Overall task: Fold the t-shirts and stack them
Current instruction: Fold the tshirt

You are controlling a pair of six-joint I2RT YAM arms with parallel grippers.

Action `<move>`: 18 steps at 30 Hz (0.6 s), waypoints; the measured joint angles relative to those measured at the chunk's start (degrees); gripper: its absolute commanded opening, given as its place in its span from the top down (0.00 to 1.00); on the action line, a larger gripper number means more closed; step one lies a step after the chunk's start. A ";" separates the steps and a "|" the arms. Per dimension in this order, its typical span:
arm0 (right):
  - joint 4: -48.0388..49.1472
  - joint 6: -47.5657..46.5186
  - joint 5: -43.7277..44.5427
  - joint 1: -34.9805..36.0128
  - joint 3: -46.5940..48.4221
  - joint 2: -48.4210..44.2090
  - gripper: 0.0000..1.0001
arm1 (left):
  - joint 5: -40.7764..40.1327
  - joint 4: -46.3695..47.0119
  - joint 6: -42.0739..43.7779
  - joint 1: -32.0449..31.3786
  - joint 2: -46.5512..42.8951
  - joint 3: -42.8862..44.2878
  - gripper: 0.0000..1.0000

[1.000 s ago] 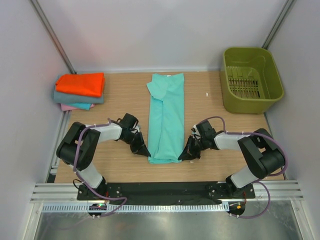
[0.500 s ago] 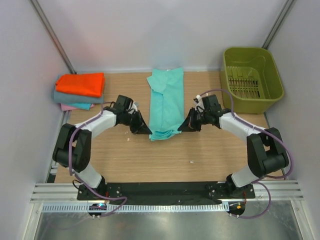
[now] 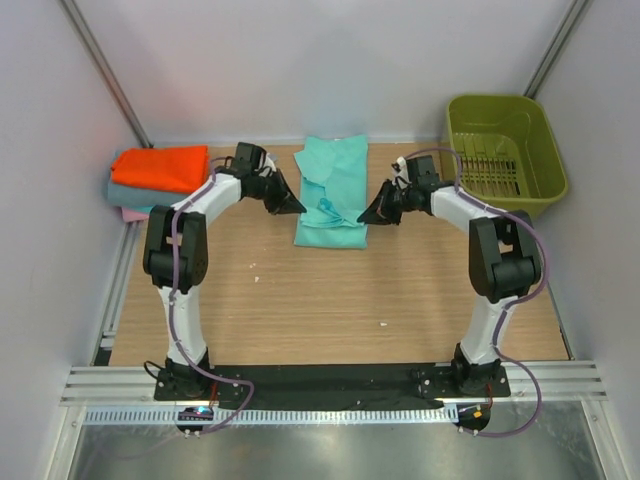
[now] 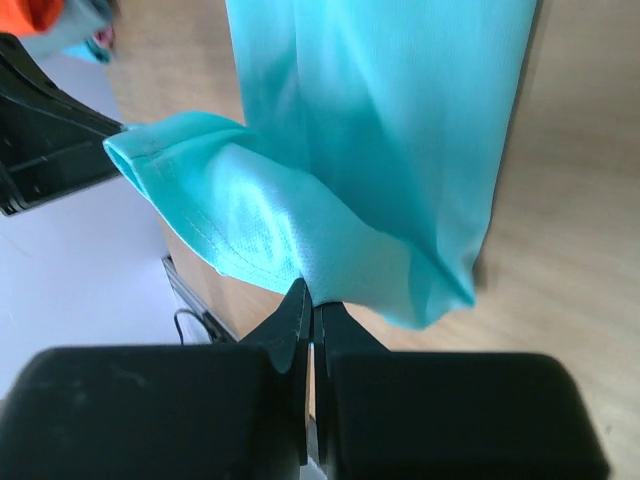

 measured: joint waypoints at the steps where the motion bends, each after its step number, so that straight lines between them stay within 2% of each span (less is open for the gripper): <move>1: -0.04 -0.15 0.02 -0.42 1.86 1.79 0.98 | -0.04 0.15 0.20 0.09 1.27 1.68 1.00; 3: 0.74 -0.24 -0.04 -1.03 6.45 5.73 0.95 | -0.31 0.20 0.57 0.22 4.66 5.79 1.00; 5: 1.88 -0.15 0.04 -1.31 11.06 9.81 0.75 | -1.01 1.05 0.76 0.31 7.87 9.79 0.96; 6: 3.04 0.04 0.22 -1.44 13.20 11.80 0.60 | -1.55 1.49 0.81 0.33 9.09 11.21 0.94; 8: 4.48 -0.20 0.68 -1.62 16.28 14.84 0.49 | -3.19 1.90 0.94 0.33 10.34 12.68 0.91; 9: 4.92 -0.31 0.90 -1.64 17.18 15.74 0.43 | -4.37 1.99 1.01 0.35 10.54 12.96 0.79; 11: 5.29 -0.66 1.09 -1.66 17.53 16.17 0.42 | -6.71 1.79 1.51 0.33 10.54 13.22 0.68; 12: 5.22 -0.76 1.11 -1.79 17.53 16.15 0.42 | -7.72 1.66 1.75 0.33 10.54 13.31 0.57; 15: 5.53 -0.85 1.09 -2.40 16.17 14.73 0.42 | -11.54 -0.17 3.52 0.55 9.92 13.09 0.40; 18: 4.87 -0.96 0.79 -3.63 11.10 10.36 0.43 | -13.55 -2.19 4.92 1.27 6.67 9.11 0.38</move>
